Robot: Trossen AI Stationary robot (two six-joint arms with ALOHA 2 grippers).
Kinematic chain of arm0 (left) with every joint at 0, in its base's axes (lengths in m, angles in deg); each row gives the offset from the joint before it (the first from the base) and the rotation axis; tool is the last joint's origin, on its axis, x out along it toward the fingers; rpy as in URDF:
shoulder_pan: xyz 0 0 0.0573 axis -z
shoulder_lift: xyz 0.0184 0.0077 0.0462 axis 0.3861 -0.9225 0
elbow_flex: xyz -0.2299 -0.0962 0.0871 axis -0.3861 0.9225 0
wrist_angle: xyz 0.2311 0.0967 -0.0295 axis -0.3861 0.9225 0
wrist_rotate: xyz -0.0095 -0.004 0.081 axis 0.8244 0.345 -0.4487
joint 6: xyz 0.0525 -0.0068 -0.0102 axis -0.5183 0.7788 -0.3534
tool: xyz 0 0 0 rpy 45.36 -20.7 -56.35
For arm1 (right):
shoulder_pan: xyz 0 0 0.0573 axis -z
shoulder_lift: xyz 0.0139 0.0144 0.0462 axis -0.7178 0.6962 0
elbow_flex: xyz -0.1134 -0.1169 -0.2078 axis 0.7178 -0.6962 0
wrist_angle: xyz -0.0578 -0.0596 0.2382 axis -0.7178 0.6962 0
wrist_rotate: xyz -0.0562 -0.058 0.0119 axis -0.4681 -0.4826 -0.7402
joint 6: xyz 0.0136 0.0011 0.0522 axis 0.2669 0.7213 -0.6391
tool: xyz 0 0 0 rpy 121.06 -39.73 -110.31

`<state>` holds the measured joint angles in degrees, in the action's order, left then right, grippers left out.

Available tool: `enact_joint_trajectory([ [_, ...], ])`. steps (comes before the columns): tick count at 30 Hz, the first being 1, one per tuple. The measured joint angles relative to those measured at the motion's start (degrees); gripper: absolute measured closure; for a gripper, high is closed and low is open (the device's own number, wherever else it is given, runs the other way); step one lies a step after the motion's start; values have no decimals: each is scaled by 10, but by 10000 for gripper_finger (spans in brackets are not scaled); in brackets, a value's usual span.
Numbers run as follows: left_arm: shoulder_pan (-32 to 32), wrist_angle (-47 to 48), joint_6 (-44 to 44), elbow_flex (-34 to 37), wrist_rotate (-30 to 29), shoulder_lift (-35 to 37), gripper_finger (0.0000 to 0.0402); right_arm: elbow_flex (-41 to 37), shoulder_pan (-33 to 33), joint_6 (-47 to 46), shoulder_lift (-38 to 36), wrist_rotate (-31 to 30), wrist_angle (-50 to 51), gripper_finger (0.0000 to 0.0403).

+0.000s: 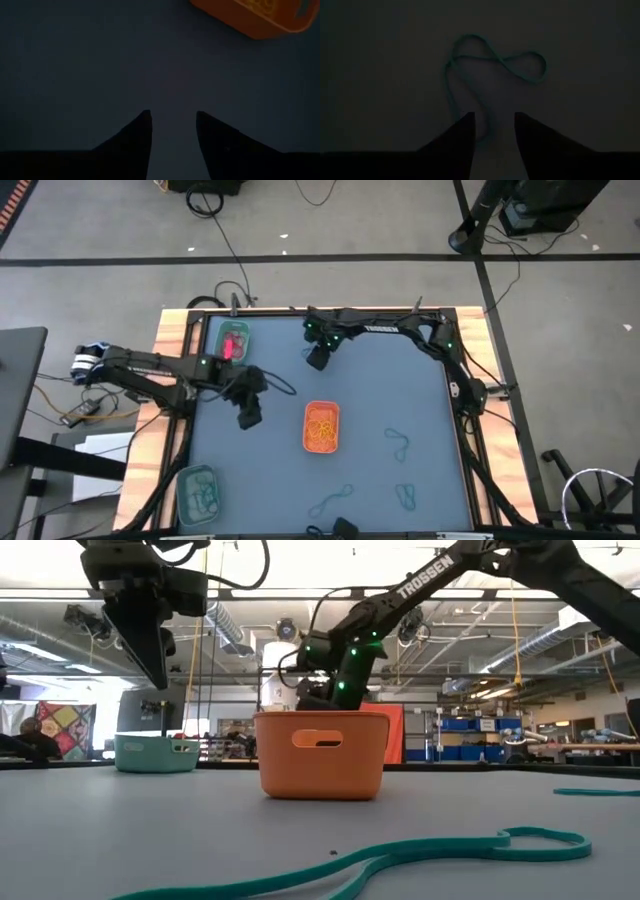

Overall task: Sort rubber bands into baskets
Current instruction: Put the blue rubber band into the blue bin

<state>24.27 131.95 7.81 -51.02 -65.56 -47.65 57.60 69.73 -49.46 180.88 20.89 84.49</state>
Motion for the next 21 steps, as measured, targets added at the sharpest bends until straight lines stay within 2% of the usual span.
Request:
enact_joint_trajectory([
  [5,-23,-4,-24,0,0,-1,245,25,3,53,15,-3,60,283],
  [11,-51,-34,-43,0,-4,-1,245,29,2,177,14,-12,117,317],
  [17,-124,-196,-103,-1,-4,-63,245,28,2,153,-18,9,186,313],
  [21,-176,-293,-163,-1,23,-137,245,5,-3,122,-83,29,200,302],
])
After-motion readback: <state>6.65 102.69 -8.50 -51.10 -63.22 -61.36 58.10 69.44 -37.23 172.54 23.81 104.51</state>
